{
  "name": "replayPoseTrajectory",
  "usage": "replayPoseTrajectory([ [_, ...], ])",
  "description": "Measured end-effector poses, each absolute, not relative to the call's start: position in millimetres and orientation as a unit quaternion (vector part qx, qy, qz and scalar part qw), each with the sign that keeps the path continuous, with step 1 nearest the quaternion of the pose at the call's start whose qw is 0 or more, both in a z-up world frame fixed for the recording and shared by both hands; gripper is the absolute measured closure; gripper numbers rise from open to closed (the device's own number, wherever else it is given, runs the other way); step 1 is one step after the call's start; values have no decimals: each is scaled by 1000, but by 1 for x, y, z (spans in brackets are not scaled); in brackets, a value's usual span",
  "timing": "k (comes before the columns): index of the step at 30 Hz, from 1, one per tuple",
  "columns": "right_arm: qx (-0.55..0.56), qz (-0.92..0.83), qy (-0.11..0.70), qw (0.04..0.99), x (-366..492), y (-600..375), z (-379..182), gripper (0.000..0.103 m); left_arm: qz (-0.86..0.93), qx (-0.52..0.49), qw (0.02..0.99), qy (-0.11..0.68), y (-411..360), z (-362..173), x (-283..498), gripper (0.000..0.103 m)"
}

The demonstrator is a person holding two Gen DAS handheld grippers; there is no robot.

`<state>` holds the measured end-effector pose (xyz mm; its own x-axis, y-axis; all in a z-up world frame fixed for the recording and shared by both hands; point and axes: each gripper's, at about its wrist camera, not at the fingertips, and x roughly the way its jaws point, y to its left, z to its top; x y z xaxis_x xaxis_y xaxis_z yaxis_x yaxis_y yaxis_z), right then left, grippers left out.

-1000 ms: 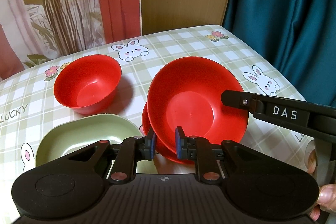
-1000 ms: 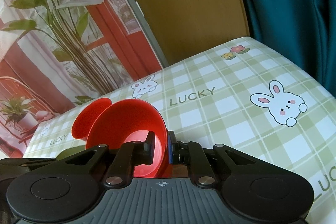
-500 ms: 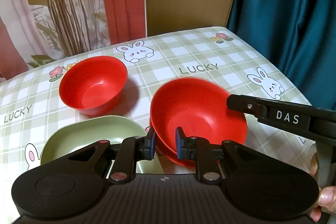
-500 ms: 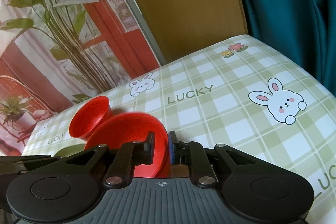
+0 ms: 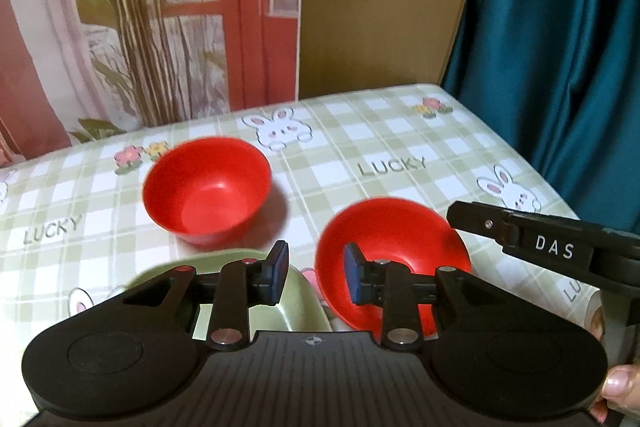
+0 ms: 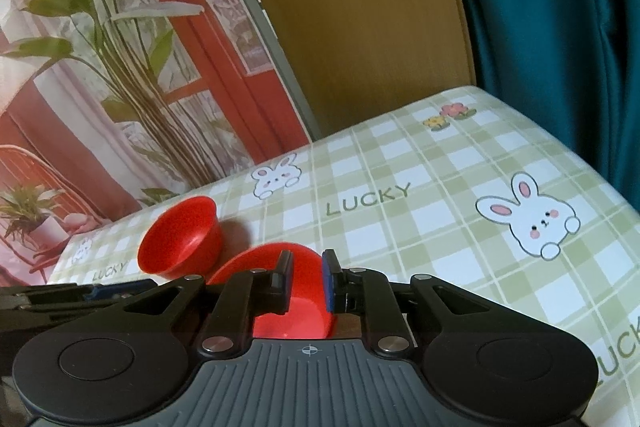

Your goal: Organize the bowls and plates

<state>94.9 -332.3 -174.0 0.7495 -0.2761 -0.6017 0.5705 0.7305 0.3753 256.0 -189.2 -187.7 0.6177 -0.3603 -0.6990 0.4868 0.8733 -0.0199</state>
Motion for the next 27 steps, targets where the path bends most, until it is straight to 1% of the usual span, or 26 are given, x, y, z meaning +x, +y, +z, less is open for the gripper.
replayPoseTrajectory([
  [18,246,-215,249,912,134,-326,-141,88,-181,58,927,323,-122,-145,289,71],
  [27,233,-193,257,918,170,-319,-134,88,-164,40,933,317,-91,-139,307,70],
])
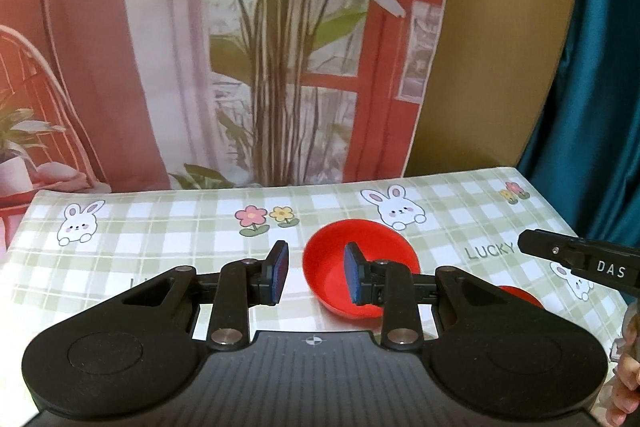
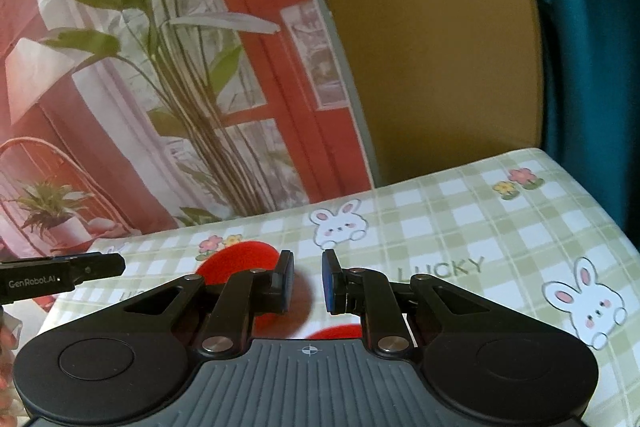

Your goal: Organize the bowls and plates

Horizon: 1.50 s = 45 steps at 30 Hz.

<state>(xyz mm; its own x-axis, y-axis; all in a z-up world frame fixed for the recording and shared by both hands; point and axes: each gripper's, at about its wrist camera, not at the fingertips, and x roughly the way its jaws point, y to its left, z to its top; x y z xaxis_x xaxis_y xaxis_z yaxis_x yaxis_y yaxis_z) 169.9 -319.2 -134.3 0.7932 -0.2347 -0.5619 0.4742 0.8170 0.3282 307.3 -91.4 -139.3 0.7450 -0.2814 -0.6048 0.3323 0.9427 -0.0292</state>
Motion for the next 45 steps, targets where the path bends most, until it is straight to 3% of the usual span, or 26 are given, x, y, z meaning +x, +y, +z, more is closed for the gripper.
replayPoseTrajectory([
  [29,270,-168,390,864,276,-330,-200,88,-184,-3,898,399,-99,-218,386,69],
  [31,276,-163,394,862,278,-330,-203,89,-184,-1,897,401,-101,-220,387,73],
  [33,276,-158,398,860,279,-329,-205,91,-182,9,898,401,-104,-221,387,89],
  [34,276,-153,402,860,280,-328,-206,93,-188,13,900,394,-105,-222,386,91],
  [45,276,-150,367,876,271,-327,-179,95,-184,25,909,372,-107,-200,379,92],
])
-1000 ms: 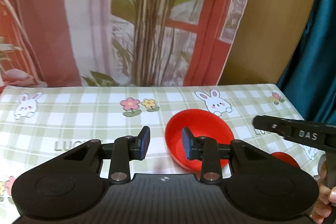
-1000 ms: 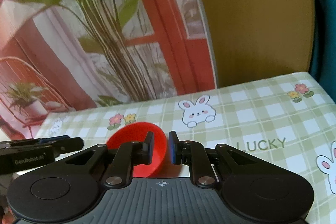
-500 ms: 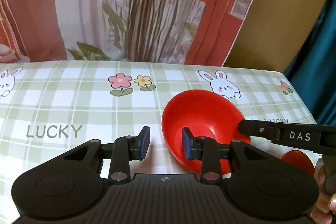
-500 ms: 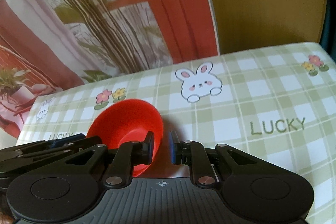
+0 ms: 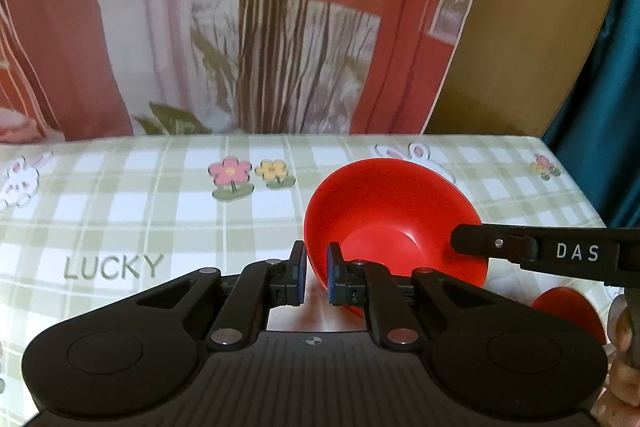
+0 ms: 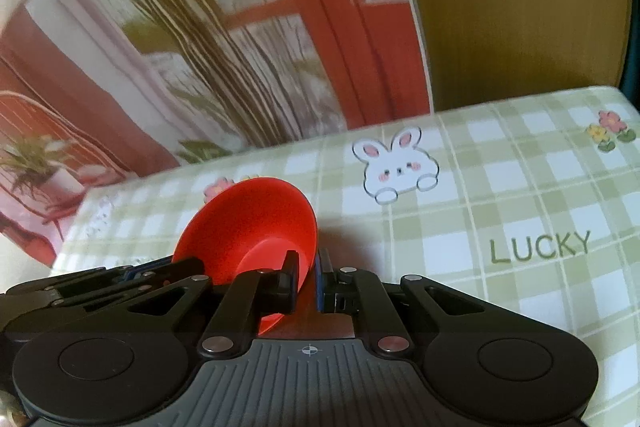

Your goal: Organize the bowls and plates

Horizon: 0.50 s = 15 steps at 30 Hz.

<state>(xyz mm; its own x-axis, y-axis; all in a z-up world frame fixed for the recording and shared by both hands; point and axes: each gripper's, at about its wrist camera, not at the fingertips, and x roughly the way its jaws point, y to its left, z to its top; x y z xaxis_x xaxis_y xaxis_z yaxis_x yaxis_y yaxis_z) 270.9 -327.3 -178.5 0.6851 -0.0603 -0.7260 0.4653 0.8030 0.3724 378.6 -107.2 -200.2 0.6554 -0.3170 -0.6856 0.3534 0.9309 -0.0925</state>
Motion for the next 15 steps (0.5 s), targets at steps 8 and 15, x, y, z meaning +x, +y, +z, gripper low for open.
replayPoseTrajectory([
  [8,284,-150,337,885,247,-329,-150,95,-184,47,917,351,-119,-170,355,91],
  [15,284,-156,320,890,220,-327,-133,95,-190,44,924,329,-125,-157,328,91],
])
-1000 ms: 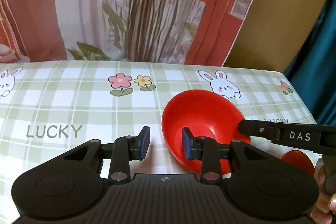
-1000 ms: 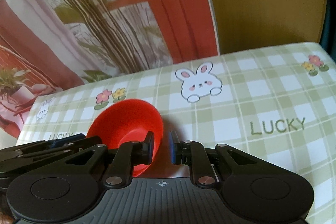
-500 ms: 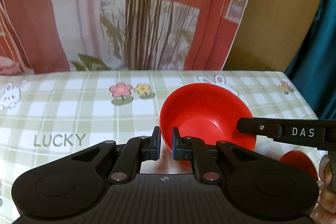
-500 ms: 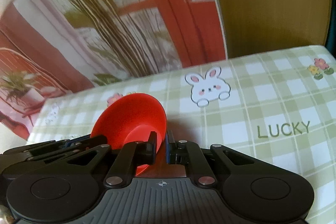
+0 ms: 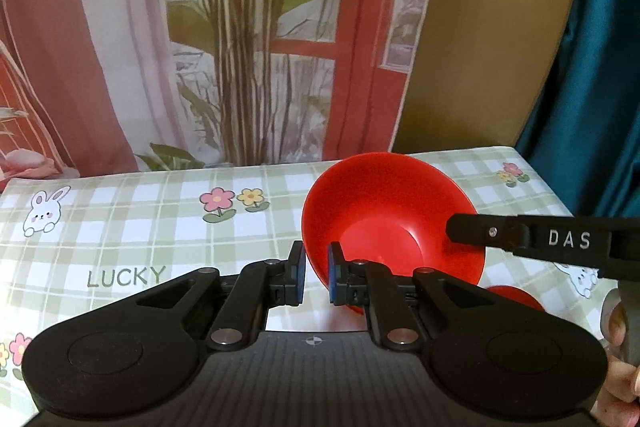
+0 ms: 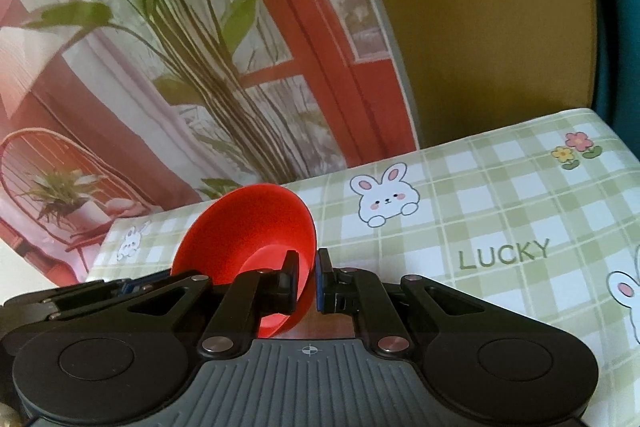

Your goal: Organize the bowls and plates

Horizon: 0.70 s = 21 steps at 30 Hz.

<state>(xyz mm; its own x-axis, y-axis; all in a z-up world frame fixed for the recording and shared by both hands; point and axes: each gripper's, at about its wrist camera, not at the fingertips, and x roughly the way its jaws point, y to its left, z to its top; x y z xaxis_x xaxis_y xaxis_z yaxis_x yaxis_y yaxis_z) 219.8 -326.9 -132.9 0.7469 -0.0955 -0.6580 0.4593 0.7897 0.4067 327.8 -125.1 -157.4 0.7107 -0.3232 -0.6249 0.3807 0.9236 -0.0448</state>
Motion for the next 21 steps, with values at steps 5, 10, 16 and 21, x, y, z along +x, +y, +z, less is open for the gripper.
replayPoseTrajectory([
  [5,285,-162,310,892,198,-327,-126,95,-196,44,923,327,-131,-154,310,90],
  [10,288,-169,304,892,179,-328,-123,95,-203,47,923,323,-138,-150,294,90],
  [16,294,-178,299,890,159,-329,-123,95,-213,49,921,321,-145,-150,282,90],
  [21,296,-184,296,889,146,-330,-124,95,-220,51,920,321,-149,-152,273,90],
])
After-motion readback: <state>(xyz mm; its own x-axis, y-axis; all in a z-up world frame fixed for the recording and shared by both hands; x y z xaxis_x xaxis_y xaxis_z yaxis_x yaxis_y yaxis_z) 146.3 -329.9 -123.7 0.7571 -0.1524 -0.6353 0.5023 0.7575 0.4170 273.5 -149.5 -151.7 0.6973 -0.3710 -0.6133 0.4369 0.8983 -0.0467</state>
